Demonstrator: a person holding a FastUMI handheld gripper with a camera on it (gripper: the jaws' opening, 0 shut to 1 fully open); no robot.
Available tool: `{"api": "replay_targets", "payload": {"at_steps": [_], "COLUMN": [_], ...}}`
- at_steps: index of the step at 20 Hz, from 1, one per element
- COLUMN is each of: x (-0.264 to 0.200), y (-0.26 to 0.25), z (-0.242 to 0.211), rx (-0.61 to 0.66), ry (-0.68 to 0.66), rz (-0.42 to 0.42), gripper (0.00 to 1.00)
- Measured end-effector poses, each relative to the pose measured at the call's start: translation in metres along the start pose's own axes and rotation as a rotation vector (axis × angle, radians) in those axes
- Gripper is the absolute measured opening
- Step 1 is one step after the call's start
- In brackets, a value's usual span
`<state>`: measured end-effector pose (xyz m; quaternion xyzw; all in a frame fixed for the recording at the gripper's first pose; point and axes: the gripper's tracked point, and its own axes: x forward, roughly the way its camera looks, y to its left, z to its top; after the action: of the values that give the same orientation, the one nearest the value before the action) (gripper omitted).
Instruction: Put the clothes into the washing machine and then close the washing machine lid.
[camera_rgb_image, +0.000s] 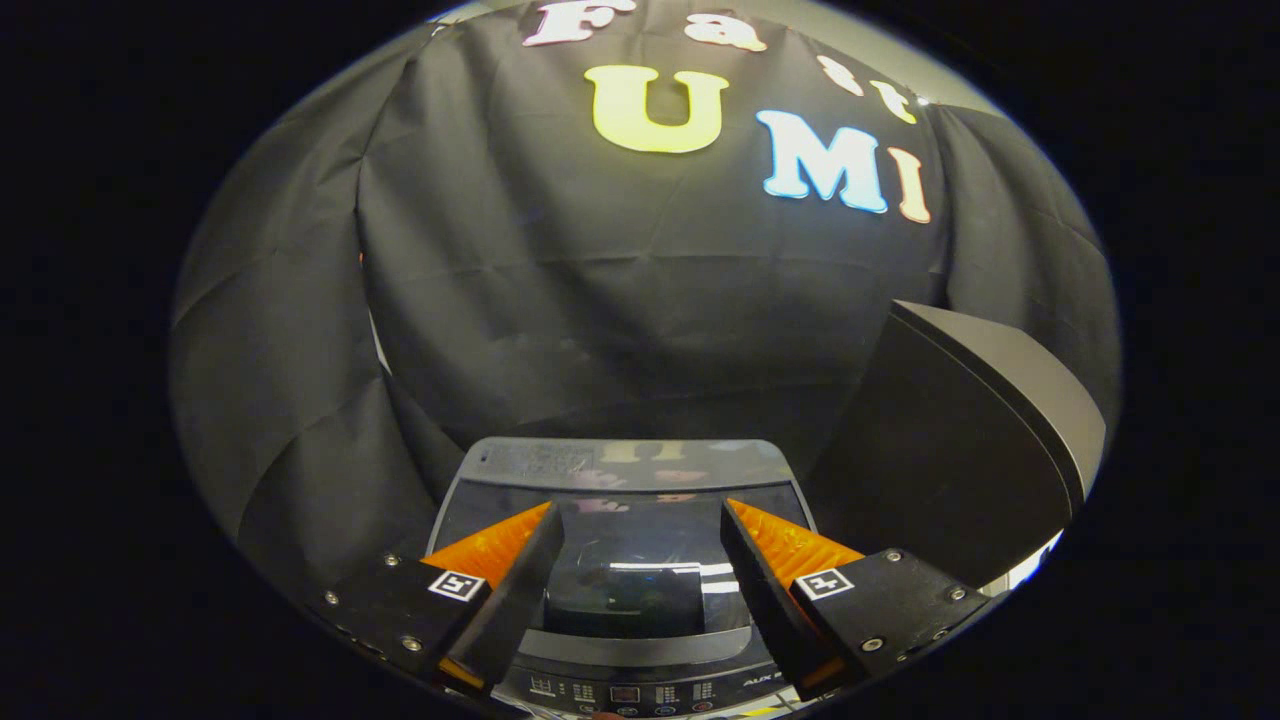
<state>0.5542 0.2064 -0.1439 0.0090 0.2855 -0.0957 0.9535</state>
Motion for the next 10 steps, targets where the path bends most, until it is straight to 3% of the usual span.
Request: {"api": "replay_targets", "payload": {"at_steps": [7,10], "x": [-0.076,-0.125], "y": [-0.045,-0.07], "z": [-0.031,-0.04], "rx": [0.031,-0.02], "ry": [-0.065,-0.1], "rz": [0.016,0.047], "gripper": [0.97,0.97]}}
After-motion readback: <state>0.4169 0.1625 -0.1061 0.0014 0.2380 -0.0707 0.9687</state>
